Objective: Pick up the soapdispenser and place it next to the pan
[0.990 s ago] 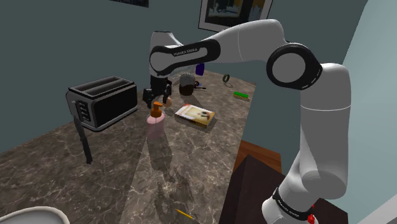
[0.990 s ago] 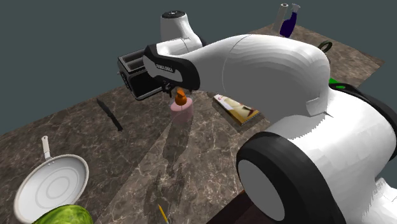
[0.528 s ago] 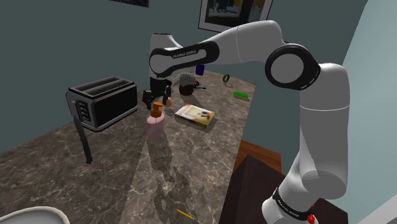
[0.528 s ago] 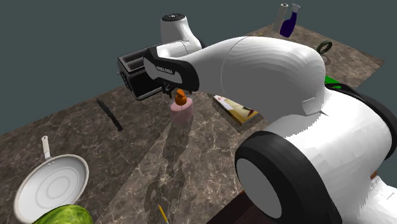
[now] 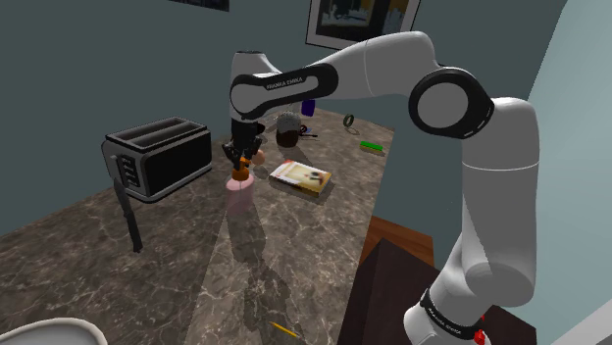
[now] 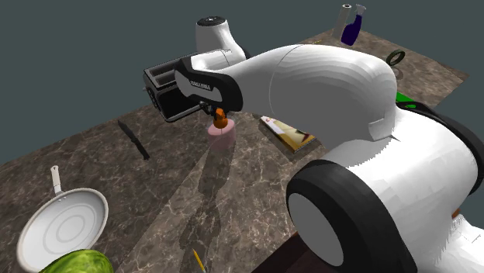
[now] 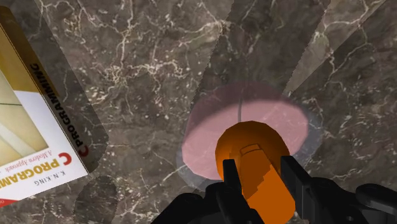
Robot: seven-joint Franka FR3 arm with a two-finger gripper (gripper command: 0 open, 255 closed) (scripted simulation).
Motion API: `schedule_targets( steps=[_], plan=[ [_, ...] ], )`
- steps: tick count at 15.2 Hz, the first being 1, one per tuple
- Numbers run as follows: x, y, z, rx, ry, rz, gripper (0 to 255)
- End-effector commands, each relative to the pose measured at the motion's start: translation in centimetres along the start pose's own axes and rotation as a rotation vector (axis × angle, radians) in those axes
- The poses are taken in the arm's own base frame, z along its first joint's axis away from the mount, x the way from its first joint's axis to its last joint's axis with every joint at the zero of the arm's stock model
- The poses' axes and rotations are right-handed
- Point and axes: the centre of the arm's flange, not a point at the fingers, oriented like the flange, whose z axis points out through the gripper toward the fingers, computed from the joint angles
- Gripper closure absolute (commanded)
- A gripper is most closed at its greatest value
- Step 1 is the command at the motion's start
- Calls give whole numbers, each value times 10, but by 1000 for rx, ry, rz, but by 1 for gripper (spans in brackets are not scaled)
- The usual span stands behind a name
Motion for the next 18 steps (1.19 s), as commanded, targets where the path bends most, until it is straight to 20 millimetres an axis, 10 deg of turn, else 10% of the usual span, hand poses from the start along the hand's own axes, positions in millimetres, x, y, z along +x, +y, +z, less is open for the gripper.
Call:
schedule_targets(
  steps=[1, 18],
  plan=[
    [0, 0, 0, 0, 0, 0, 255],
    [5, 0, -79, 0, 0, 0, 255]
  ],
)
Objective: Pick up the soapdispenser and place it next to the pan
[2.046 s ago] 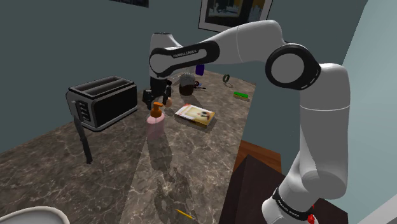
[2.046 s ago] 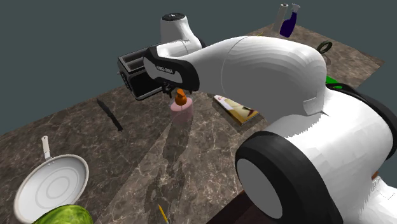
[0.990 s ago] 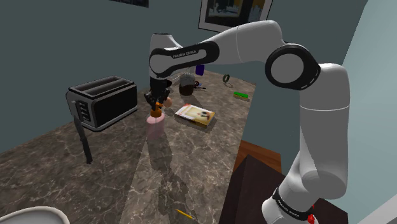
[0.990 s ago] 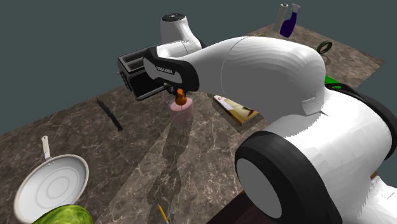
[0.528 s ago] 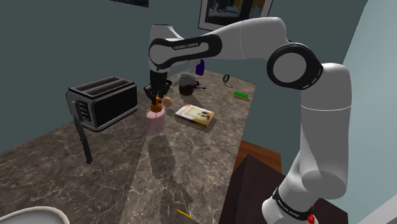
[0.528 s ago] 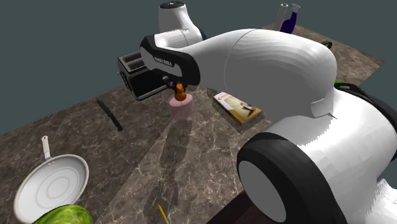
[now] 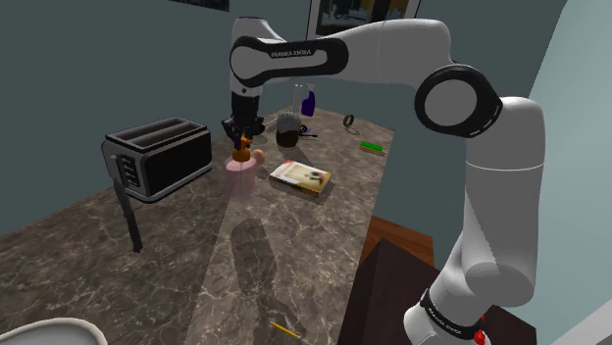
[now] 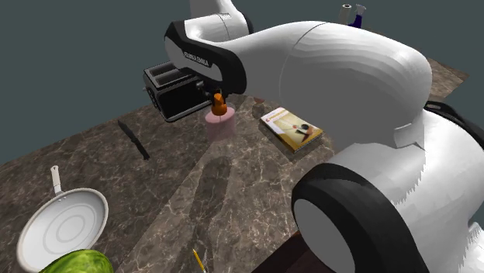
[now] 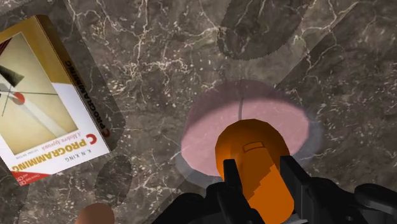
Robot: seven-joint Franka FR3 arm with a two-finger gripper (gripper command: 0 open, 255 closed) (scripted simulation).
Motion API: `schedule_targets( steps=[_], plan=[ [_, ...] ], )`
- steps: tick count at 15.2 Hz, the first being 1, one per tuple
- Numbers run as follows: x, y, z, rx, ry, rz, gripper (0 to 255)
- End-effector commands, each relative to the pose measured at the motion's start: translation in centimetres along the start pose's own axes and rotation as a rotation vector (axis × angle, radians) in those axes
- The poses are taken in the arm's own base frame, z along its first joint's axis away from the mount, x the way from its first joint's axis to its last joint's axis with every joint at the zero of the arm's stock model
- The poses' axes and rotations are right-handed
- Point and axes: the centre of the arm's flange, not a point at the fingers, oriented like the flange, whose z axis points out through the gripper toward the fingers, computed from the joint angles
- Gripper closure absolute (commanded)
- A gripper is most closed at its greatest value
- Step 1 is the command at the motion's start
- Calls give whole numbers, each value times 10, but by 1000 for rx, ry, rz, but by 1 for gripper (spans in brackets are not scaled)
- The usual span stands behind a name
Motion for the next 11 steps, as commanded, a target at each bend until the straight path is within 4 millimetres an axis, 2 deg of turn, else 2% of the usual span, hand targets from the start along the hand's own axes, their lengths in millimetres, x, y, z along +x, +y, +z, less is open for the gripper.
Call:
schedule_targets(
  steps=[1, 7, 11],
  plan=[
    [1, -1, -11, 0, 0, 0, 255],
    [3, -1, -38, 0, 0, 0, 255],
    [-22, -48, -40, 0, 0, 0, 255]
  ],
)
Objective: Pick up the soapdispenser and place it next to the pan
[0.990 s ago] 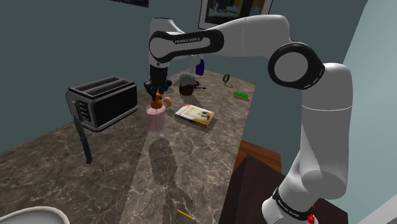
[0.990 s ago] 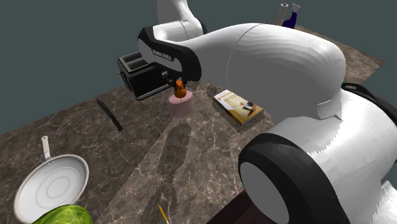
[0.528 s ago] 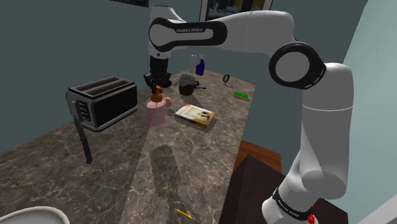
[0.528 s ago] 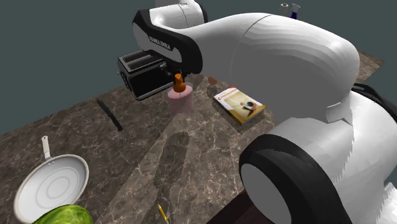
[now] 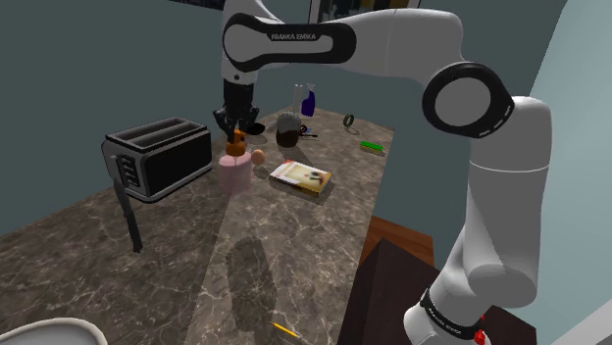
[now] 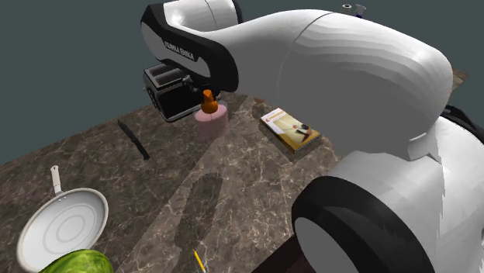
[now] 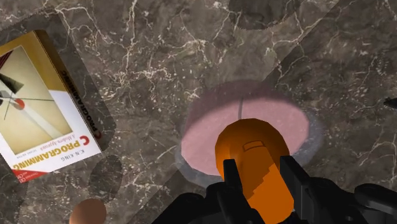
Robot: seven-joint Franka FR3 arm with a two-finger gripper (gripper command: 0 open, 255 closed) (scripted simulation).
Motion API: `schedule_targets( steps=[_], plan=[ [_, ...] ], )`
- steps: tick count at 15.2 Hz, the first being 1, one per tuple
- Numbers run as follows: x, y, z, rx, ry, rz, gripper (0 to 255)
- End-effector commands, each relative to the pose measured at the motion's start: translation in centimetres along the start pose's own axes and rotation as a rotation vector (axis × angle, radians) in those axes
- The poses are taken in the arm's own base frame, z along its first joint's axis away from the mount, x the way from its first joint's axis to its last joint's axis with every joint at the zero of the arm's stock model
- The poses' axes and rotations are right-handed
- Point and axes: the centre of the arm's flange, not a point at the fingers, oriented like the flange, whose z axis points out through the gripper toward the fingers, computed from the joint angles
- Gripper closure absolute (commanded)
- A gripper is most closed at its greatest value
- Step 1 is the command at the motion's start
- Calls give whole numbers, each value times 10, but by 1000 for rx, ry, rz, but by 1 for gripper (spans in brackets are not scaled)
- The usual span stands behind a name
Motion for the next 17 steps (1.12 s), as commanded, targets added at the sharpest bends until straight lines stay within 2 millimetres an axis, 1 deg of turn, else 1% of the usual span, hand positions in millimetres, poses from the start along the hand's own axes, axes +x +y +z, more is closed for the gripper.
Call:
schedule_targets(
  steps=[1, 17],
  plan=[
    [-14, -24, -2, 0, 0, 1, 255],
    [-113, -211, -7, 0, 0, 1, 255]
  ],
)
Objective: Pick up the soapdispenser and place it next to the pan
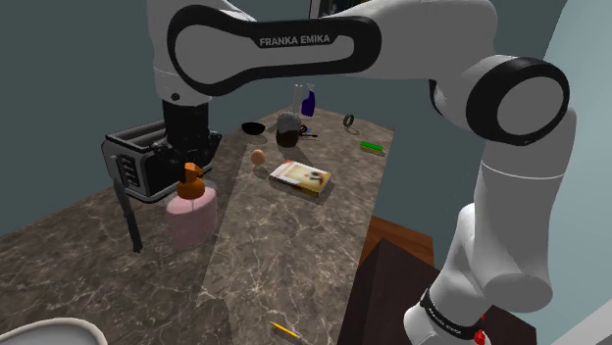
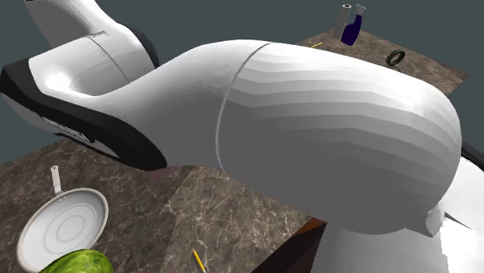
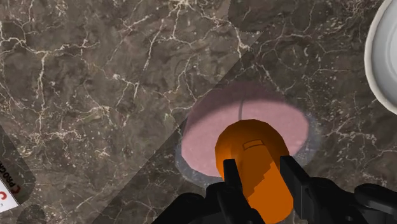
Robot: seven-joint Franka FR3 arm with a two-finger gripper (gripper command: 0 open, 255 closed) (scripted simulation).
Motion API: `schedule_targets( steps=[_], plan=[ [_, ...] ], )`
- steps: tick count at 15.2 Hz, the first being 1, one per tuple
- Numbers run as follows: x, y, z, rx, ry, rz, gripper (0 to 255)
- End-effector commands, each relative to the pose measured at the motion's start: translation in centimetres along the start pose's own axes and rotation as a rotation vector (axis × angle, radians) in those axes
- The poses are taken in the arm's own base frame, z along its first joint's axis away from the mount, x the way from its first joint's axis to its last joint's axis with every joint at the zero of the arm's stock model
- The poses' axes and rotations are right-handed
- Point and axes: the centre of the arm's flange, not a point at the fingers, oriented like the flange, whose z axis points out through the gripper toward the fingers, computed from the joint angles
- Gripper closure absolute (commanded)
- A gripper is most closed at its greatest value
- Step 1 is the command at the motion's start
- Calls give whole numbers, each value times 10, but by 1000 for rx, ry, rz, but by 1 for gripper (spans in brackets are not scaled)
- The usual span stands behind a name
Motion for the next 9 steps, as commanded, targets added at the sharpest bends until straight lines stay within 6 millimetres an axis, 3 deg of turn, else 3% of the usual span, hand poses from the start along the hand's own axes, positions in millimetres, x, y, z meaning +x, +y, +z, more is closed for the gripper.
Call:
schedule_targets(
  steps=[1, 9],
  plan=[
    [-13, -27, -3, 0, 0, 2, 255],
    [-62, -121, -5, 0, 0, 2, 255]
  ],
)
